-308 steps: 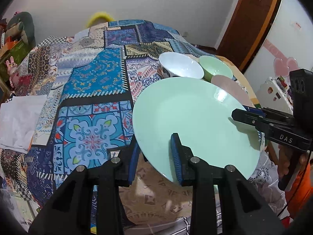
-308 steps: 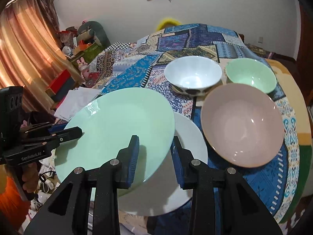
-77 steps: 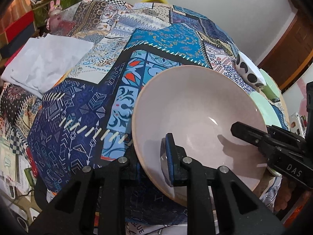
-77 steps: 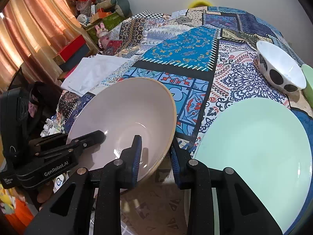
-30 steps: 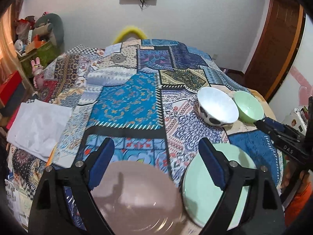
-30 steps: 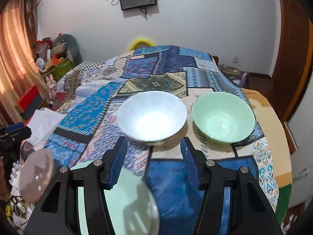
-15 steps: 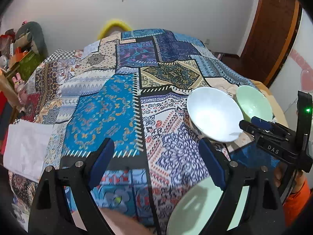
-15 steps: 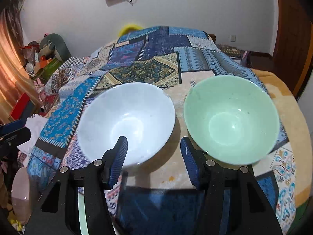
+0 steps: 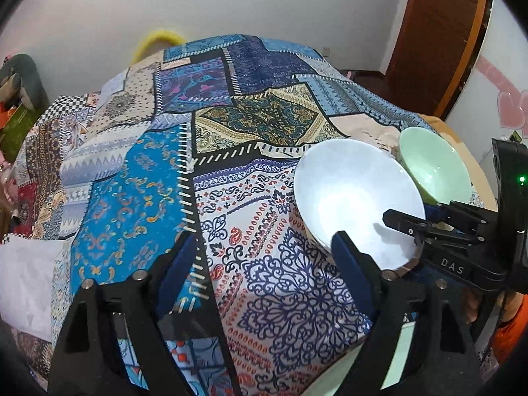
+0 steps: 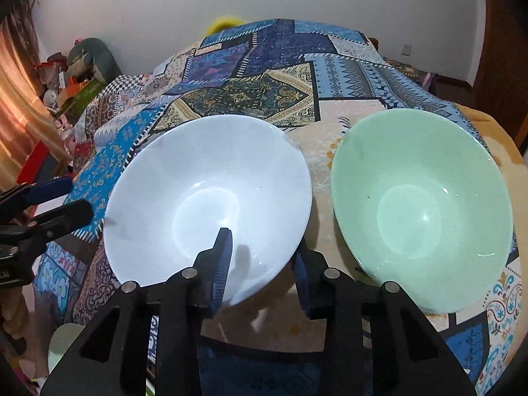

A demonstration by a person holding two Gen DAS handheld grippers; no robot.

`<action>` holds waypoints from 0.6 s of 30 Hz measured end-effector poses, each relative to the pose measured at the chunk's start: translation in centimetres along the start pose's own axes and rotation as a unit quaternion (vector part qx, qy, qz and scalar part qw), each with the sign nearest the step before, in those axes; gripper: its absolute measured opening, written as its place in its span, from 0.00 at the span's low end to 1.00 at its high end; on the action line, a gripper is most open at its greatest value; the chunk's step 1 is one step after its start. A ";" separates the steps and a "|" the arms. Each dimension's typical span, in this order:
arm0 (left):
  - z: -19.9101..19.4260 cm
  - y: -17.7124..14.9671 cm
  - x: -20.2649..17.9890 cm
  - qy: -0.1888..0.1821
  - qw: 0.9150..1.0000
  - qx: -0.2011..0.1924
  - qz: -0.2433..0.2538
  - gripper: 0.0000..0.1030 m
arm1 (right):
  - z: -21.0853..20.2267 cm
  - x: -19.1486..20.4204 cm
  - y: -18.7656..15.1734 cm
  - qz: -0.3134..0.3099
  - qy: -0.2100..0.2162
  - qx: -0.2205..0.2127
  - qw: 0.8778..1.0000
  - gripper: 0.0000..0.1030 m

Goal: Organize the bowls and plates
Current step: 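Move both tools to the spotted white bowl and close on its rim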

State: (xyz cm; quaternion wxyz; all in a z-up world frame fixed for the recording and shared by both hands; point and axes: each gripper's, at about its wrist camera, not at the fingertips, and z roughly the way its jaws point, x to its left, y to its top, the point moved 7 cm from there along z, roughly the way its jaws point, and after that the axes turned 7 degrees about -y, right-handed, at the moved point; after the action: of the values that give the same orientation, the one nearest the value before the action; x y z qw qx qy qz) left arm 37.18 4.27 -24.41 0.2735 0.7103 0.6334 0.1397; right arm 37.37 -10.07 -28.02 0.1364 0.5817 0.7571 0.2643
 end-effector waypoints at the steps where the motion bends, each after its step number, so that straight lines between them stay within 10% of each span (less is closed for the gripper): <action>1: 0.5 0.0 -0.1 -0.008 1.000 0.009 0.001 0.76 | 0.0 0.1 0.0 -0.008 -0.003 -0.002 1.000 0.30; 18: 4.1 -1.6 0.4 -0.043 0.994 0.090 -0.035 0.43 | -0.8 4.2 -0.8 -0.067 0.080 0.012 0.994 0.27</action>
State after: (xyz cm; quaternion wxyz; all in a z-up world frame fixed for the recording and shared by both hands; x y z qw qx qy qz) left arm 38.19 3.84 -28.70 0.2402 0.7148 0.6554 0.0424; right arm 35.06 -6.40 -27.39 0.0860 0.5081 0.8061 0.2910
